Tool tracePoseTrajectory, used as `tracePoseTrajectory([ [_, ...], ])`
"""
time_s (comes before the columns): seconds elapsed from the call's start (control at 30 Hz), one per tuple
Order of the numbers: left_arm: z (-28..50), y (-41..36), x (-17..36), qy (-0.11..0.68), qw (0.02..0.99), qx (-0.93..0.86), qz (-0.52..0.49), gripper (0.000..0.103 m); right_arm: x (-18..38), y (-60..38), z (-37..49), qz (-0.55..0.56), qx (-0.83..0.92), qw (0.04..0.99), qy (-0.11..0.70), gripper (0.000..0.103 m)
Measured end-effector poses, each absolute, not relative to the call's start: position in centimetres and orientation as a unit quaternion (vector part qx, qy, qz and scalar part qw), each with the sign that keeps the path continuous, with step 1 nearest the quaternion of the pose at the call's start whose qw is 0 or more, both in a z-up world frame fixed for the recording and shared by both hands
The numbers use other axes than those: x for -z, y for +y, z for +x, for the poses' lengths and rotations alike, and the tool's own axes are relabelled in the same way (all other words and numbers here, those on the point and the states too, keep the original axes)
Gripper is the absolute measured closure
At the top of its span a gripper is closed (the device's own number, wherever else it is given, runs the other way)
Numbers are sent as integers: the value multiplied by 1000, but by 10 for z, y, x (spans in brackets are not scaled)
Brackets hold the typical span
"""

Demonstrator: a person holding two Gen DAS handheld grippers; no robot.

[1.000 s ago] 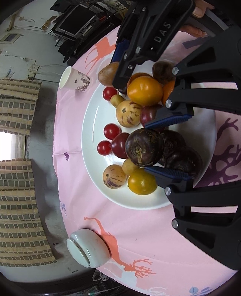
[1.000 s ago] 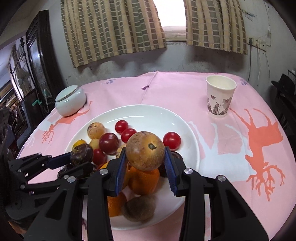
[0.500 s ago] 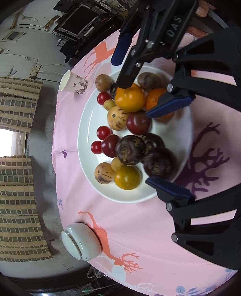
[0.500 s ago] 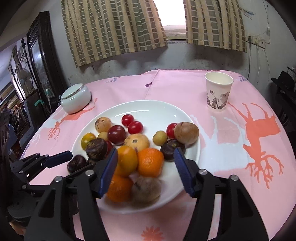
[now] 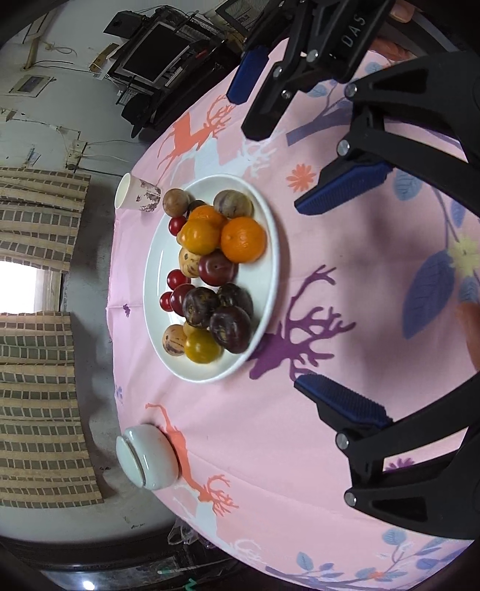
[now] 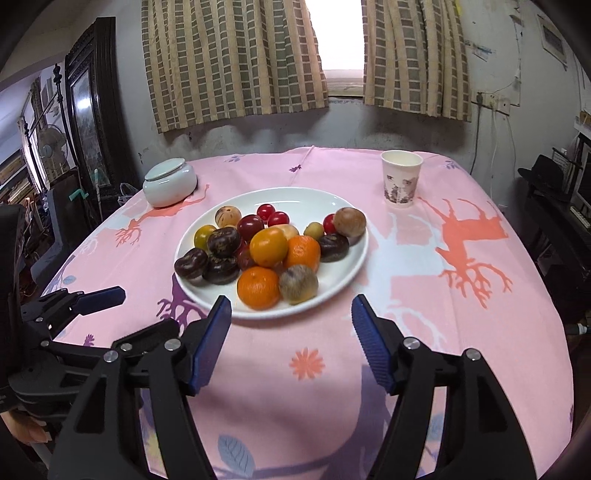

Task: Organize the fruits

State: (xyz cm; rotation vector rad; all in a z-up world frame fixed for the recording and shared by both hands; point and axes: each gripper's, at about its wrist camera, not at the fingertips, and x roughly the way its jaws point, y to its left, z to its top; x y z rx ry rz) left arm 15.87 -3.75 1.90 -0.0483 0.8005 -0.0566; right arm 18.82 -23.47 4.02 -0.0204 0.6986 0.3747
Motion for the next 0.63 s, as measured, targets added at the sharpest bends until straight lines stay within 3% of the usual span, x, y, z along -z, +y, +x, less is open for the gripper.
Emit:
tracePoseTrajectory([
  [0.07,147,-40,-21,382,924,30,-12,2,-39,-240,176,-9,-178,925,335,34],
  [0.53,123,-38,5,394,919,3,10,2,-15,-260,157,21,-172,921,350,33],
  [0.63,125,-32,10,394,919,-9,5,2,-12,-259,156,18,-170,921,350,17],
])
